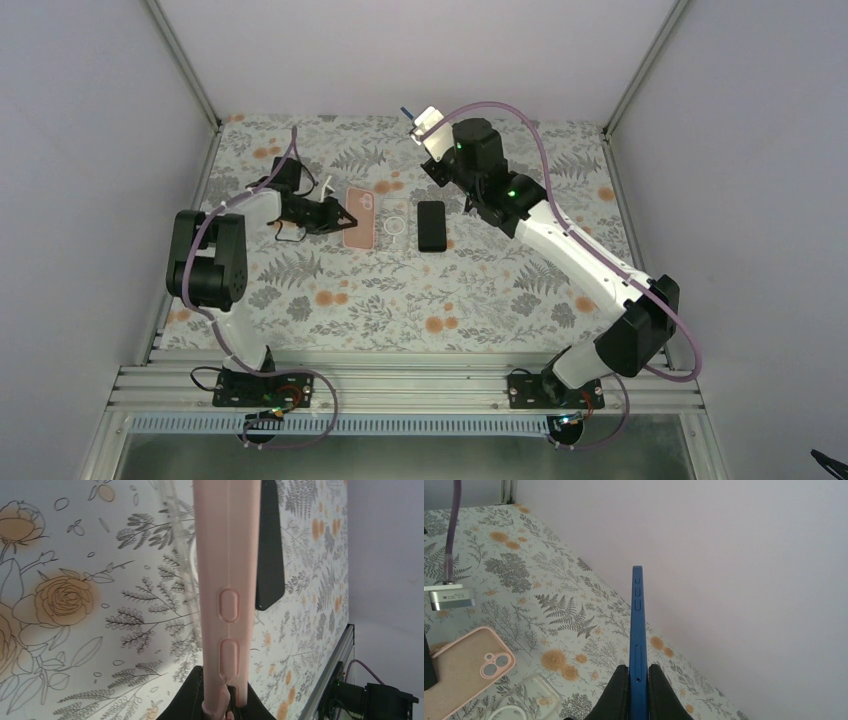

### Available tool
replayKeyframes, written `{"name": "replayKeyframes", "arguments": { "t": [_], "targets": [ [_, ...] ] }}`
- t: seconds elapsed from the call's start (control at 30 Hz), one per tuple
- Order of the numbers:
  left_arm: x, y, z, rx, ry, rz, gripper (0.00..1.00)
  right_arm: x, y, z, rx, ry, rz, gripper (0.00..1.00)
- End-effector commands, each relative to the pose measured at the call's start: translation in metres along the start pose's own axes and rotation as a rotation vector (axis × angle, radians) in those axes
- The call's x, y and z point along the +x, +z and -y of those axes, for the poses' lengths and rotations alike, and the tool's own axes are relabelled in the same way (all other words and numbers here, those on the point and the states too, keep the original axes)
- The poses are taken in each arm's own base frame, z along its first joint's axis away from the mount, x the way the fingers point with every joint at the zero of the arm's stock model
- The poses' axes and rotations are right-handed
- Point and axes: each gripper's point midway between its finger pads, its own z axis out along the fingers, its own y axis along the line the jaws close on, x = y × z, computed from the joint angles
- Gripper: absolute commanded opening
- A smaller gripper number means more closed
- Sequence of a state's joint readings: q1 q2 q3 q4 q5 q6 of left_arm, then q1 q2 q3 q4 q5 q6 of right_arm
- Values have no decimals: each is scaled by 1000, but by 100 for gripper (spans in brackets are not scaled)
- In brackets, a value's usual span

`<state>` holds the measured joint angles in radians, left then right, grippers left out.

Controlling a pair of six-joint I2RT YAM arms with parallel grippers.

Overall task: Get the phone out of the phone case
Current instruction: Place the phone case at the center of the board.

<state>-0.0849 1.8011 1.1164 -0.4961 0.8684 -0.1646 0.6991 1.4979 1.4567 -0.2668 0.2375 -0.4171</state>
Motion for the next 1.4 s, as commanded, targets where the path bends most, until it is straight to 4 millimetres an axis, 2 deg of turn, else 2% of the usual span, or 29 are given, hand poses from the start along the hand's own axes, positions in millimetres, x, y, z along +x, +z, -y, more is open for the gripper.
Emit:
{"name": "replayKeyframes", "arguments": {
  "t": [0.0,0.37,0.67,0.83,1.0,1.1,1.2,1.3,1.37],
  "targets": [
    [-13,2,-7,-13,8,16,2,-10,-2,6,22,30,40,4],
    [-16,17,-36,-79,-62,-23,2,-2,2,6,26,24,18,4],
    [-11,26,-59,-159,-121,-47,4,1,7,6,28,25,9,4],
    [-9,25,-73,-241,-148,-44,12,2,7,6,26,25,6,4],
    [-11,21,-80,-298,-149,-35,23,2,6,6,26,24,5,4],
    [-12,18,-84,-334,-154,-25,27,1,5,7,27,27,9,4],
    [-14,11,-83,-366,-144,-2,34,0,3,8,27,28,12,4],
    [-15,1,-86,-424,-127,23,36,-1,2,9,29,26,16,4],
    [-16,-7,-87,-459,-114,45,44,-2,1,9,31,22,17,4]
  ]
}}
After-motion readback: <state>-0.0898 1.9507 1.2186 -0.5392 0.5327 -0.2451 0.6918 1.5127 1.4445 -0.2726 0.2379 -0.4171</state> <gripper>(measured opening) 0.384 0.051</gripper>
